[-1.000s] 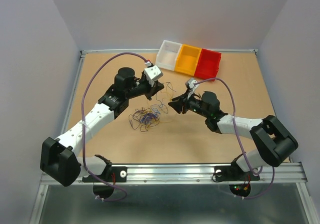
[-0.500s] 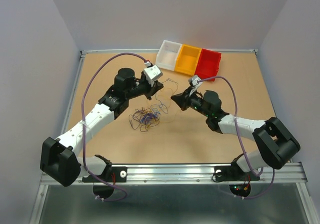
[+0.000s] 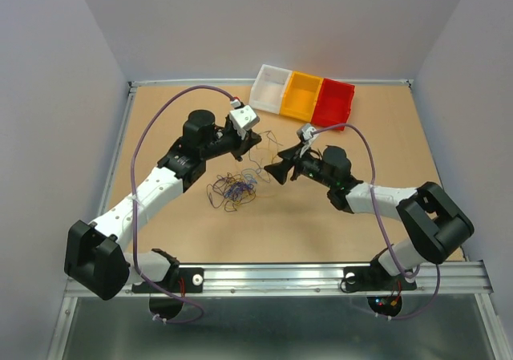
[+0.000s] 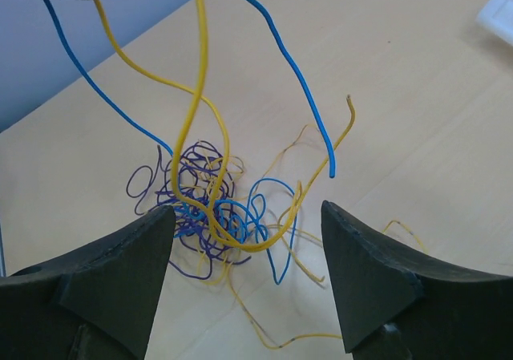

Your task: Untangle the cables

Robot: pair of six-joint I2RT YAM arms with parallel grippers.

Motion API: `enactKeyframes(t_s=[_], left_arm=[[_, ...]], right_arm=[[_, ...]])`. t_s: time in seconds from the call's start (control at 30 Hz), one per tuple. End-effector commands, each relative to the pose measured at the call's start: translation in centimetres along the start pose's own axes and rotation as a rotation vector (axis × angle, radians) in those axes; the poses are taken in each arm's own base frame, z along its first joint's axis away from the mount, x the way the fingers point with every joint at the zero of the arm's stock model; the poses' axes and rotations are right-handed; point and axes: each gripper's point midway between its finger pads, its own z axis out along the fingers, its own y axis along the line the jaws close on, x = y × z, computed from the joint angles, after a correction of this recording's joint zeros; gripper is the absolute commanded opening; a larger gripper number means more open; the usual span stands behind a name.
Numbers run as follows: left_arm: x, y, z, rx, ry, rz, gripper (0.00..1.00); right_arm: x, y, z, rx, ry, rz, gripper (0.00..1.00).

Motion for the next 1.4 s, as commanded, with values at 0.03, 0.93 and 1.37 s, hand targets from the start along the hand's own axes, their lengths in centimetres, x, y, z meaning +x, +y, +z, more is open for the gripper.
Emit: enactKeyframes(t_s=[0.03, 0.93, 1.37], left_arm=[[-2.0, -0.5, -0.6, 0.023, -0.064, 0.025, 0.0], [-0.2, 8.6, -2.1, -0.204, -0.077, -0.144, 0.73], [3.4, 0.9, 2.4, 0.2, -0.01, -0.078, 0.89]], right_arm=[[-3.7, 0.6, 1.8, -0.049, -0.105, -0.027, 0.74], [-8.0, -7.6, -2.6, 0.552, -0.16, 0.081, 0.01], [-10.1, -3.4, -1.2, 0.335, -0.1, 0.046, 0.0]])
